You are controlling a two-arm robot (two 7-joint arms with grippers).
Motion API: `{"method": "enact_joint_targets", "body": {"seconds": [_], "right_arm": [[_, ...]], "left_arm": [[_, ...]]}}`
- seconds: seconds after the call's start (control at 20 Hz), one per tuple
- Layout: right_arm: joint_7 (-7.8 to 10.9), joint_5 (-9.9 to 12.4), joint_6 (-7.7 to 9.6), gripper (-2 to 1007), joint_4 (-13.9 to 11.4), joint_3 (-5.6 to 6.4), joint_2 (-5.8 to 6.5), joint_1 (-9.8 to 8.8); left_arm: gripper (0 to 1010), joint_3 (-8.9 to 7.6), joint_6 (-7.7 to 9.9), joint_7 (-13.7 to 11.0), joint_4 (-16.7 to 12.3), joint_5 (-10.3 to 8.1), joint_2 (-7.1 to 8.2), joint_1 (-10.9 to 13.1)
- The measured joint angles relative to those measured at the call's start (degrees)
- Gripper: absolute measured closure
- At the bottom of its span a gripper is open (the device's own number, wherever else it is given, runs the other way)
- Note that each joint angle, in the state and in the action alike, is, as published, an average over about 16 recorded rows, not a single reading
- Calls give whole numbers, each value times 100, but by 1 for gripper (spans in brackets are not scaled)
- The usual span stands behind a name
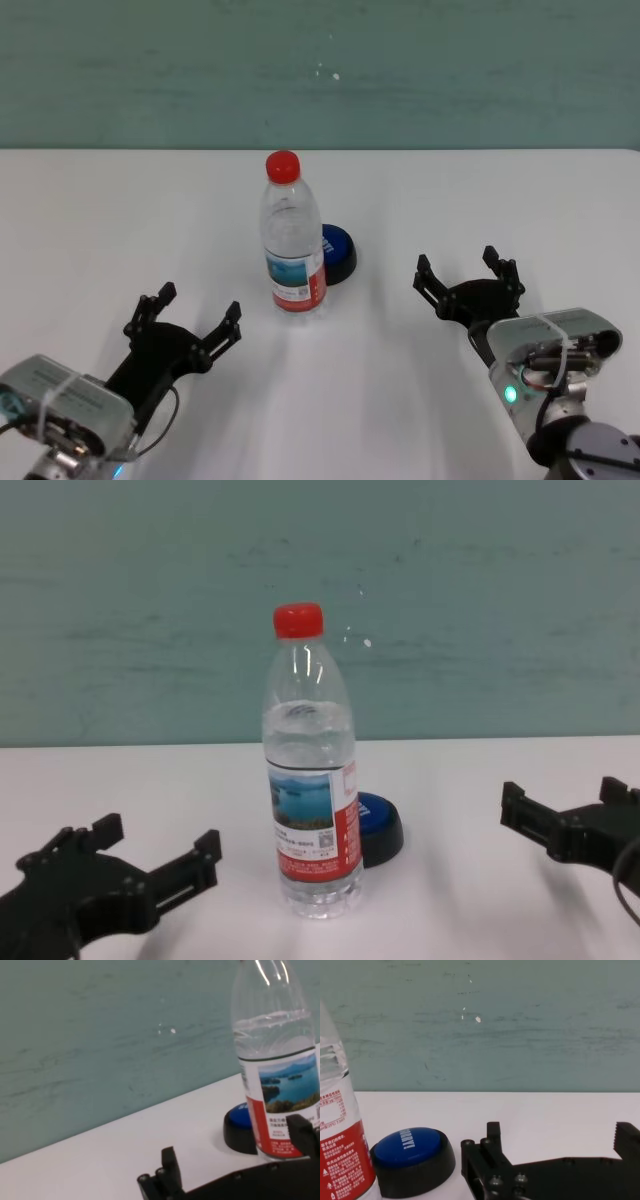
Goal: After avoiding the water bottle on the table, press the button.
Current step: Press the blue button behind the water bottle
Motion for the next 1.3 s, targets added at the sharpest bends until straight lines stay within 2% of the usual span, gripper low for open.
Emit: {"method": "enact_joint_targets", "body": {"seconds": [0.75, 1.3], "right_arm": [[0, 0, 0, 1, 0, 0, 0, 0], [0, 0, 0, 1, 0, 0, 0, 0]], "left_arm": [[10, 137, -22, 94, 131, 233, -24, -149], [10, 134, -28, 87, 131, 226, -25, -149]]}}
